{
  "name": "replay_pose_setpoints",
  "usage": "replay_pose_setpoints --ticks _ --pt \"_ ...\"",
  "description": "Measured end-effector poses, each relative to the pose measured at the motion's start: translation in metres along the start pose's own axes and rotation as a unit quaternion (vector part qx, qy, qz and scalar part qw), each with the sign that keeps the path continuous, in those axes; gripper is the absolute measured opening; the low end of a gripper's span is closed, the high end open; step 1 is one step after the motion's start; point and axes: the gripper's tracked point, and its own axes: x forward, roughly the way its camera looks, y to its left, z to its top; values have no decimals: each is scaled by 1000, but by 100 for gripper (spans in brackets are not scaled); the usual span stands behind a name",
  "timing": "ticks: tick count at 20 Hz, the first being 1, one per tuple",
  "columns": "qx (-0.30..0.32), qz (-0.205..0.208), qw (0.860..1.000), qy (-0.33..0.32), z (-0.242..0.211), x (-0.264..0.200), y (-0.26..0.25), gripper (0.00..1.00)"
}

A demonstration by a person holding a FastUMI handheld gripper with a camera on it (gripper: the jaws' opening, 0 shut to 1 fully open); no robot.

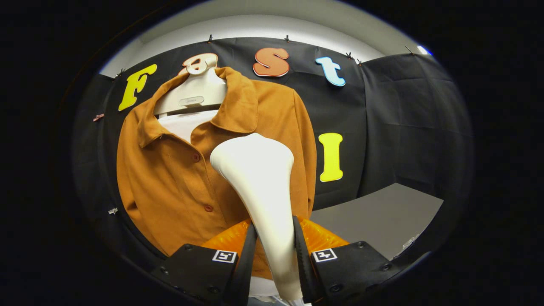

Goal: Iron the clothes twice with a garment steamer, once on the left side and once on the right side.

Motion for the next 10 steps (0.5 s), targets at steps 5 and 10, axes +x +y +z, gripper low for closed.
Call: replay_pose_setpoints --ticks 5,10 --pt "-3 -19 1000 24 -15 12 -3 50" --pt "-8 -26 998 57 -37 26 -2 50"
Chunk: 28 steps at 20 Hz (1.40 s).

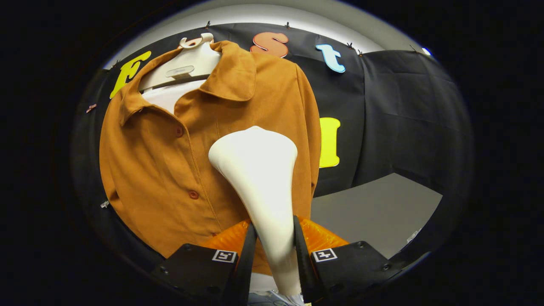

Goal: Iron the clothes twice with a garment steamer, once on the left side and once on the right side.

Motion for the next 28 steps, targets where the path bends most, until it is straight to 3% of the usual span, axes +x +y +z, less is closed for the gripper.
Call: replay_pose_setpoints --ticks 28 --pt "19 18 983 183 -128 32 -8 50"
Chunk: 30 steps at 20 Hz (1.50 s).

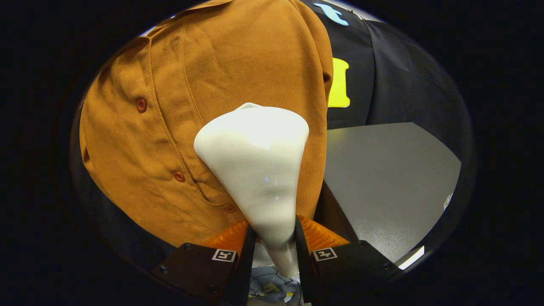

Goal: Iron the clothes twice with a garment steamer, once on the left side and once on the right side.

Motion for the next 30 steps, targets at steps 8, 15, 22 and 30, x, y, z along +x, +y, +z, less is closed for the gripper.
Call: replay_pose_setpoints --ticks 8,15,22,30 --pt "11 4 999 43 -36 10 -9 51" --pt "11 6 1000 9 -18 -18 -13 50" --pt "9 22 996 -86 42 -78 9 50" --pt "-36 81 981 -173 85 -127 84 50"
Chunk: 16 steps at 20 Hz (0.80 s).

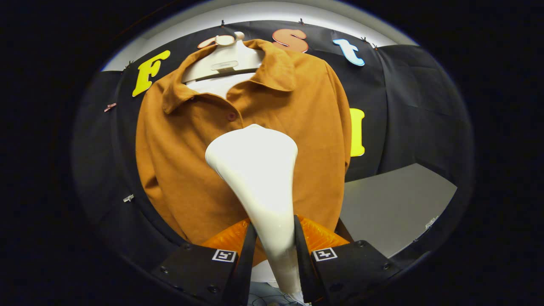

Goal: Iron the clothes twice with a garment steamer, once on the left side and once on the right side.

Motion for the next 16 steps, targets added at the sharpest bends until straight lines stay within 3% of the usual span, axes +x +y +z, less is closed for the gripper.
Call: replay_pose_setpoints --ticks 7,16 --pt "-14 51 998 -44 18 -1 63 50" --pt "-19 50 998 -30 7 17 86 50"
